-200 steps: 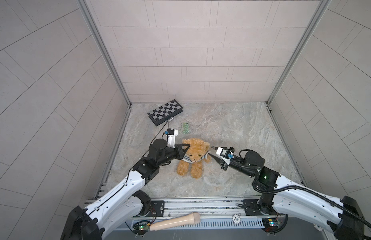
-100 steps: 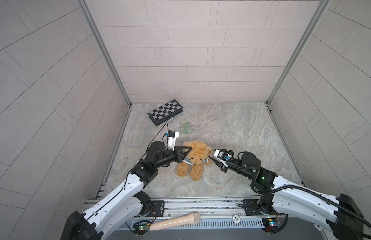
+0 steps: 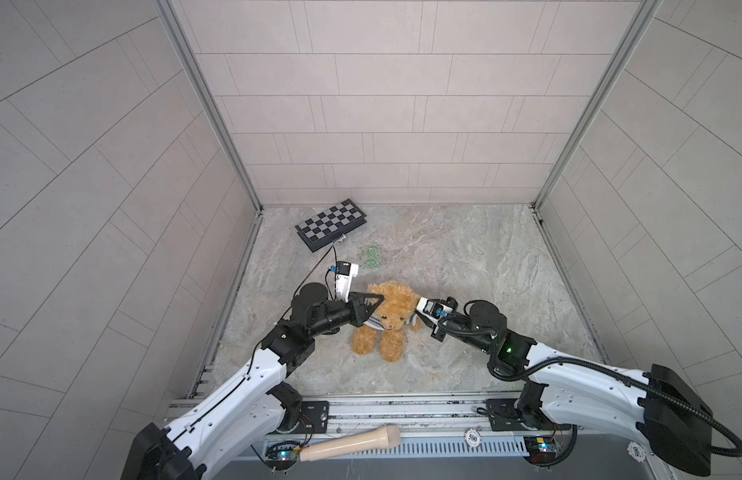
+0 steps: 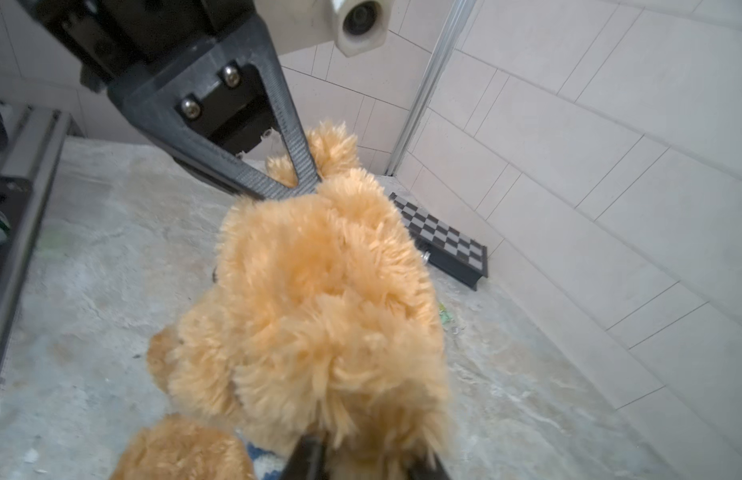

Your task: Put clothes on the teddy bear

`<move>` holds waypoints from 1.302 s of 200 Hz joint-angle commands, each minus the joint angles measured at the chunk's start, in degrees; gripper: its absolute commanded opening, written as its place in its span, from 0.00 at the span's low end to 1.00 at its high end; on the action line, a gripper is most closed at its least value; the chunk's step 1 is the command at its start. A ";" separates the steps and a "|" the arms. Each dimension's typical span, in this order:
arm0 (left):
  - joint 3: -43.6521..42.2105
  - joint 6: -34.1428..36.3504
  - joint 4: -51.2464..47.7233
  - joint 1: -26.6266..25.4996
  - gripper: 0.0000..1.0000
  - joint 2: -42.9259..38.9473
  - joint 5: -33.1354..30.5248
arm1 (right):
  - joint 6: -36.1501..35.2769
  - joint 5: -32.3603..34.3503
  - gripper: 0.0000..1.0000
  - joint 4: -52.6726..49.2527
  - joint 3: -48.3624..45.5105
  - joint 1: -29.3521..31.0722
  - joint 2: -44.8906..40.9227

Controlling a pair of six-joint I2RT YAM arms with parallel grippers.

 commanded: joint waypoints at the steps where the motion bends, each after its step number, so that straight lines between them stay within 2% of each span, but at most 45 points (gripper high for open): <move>1: 0.08 0.85 3.03 -0.65 0.00 -0.46 2.27 | -1.02 -1.31 0.04 5.81 0.18 0.01 0.26; 11: 0.08 1.07 2.60 -0.68 0.00 -0.50 1.91 | -1.02 -1.27 0.00 5.86 0.18 0.27 -0.69; 33: 0.63 2.26 -0.46 -0.67 0.00 -1.07 -0.32 | -1.22 -1.01 0.00 3.49 0.80 0.73 -3.90; 43: 1.84 3.62 -4.05 -0.67 0.09 -1.34 -3.03 | -1.07 -1.25 0.00 0.58 1.96 0.84 -5.39; 68: 6.56 8.70 -15.94 -0.67 0.43 -2.70 -12.42 | -0.80 0.08 0.00 -7.25 5.43 1.93 -7.77; 79: 8.58 10.47 -19.00 -0.67 0.47 -4.05 -14.27 | 0.23 1.85 0.00 -9.04 6.27 2.07 -8.33; 90: 10.49 12.41 -20.13 -1.11 0.44 -5.57 -12.20 | 0.77 3.09 0.00 -11.23 7.18 2.02 -8.31; 101: 13.30 15.04 -22.85 -3.39 0.46 -6.66 -11.83 | 1.05 4.23 0.00 -13.44 8.56 2.04 -7.43; 123: 20.23 21.83 -32.50 -11.09 0.57 -6.22 -20.22 | 2.00 5.98 0.00 -14.64 10.25 1.90 -5.38; 138: 22.39 23.39 -33.41 -14.88 0.64 -4.62 -21.53 | 2.24 5.10 0.00 -13.56 10.98 1.90 -4.16; 164: 23.69 22.80 -30.86 -17.98 0.66 -0.37 -22.02 | 2.74 2.92 0.00 -11.12 11.60 1.90 -2.79; 190: 24.73 22.36 -28.13 -18.51 0.66 4.94 -22.14 | 3.28 0.49 0.00 -10.01 11.36 1.99 -2.71; 225: 27.11 23.09 -26.13 -19.01 0.69 11.42 -19.98 | 5.47 -6.30 0.00 -8.12 10.12 2.38 -2.72; 260: 26.58 22.51 -25.70 -19.06 0.56 14.35 -19.84 | 6.10 -8.02 0.00 -5.45 8.72 2.86 -2.64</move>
